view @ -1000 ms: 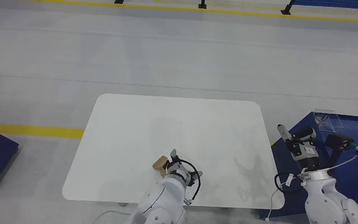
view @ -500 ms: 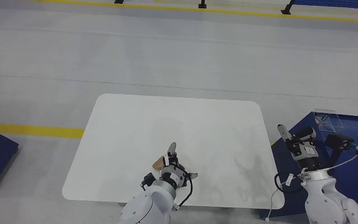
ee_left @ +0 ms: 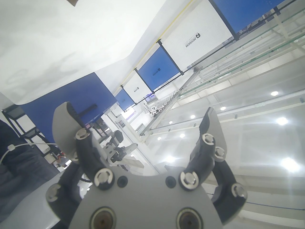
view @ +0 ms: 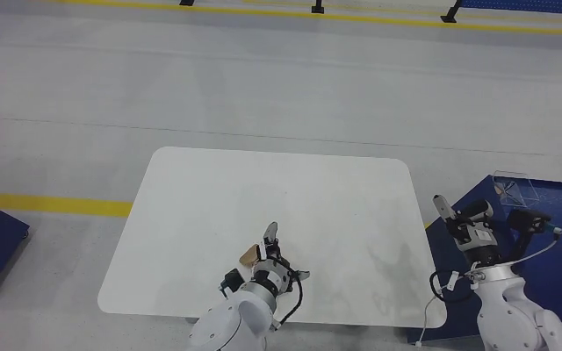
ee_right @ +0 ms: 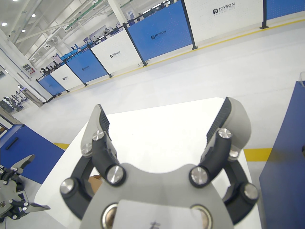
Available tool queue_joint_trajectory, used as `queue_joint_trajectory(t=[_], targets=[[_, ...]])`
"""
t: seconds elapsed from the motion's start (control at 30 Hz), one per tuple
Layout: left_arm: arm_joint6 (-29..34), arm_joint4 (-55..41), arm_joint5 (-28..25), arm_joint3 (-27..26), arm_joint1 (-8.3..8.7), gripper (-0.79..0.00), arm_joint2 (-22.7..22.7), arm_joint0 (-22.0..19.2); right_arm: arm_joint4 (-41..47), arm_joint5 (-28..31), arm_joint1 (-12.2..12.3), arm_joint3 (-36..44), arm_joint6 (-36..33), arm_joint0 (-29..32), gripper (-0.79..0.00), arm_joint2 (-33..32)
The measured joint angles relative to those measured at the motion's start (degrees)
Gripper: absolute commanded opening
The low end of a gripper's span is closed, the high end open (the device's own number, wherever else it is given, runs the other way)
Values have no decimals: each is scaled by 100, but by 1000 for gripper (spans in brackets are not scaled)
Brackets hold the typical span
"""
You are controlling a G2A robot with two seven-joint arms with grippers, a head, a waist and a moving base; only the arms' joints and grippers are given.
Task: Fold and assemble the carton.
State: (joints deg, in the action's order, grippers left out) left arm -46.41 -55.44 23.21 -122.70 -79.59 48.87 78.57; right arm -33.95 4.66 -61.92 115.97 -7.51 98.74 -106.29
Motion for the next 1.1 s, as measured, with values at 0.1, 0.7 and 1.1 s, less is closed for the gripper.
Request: queue_joint_trajectory(t=[0.1, 0.7, 1.1], targets=[[-233, 1329, 533, -238, 41, 0, -270, -5, -276, -35, 21, -7, -510, -262, 0, 242], [-594, 2683, 2178, -348, -19, 0, -545, 120, -1050, -166, 8, -132, -1488, -915, 0, 1290], [-349, 3190, 2449, -297, 52, 0, -552, 105, -1682, 231, 44, 5, -1777, -992, 0, 1586]])
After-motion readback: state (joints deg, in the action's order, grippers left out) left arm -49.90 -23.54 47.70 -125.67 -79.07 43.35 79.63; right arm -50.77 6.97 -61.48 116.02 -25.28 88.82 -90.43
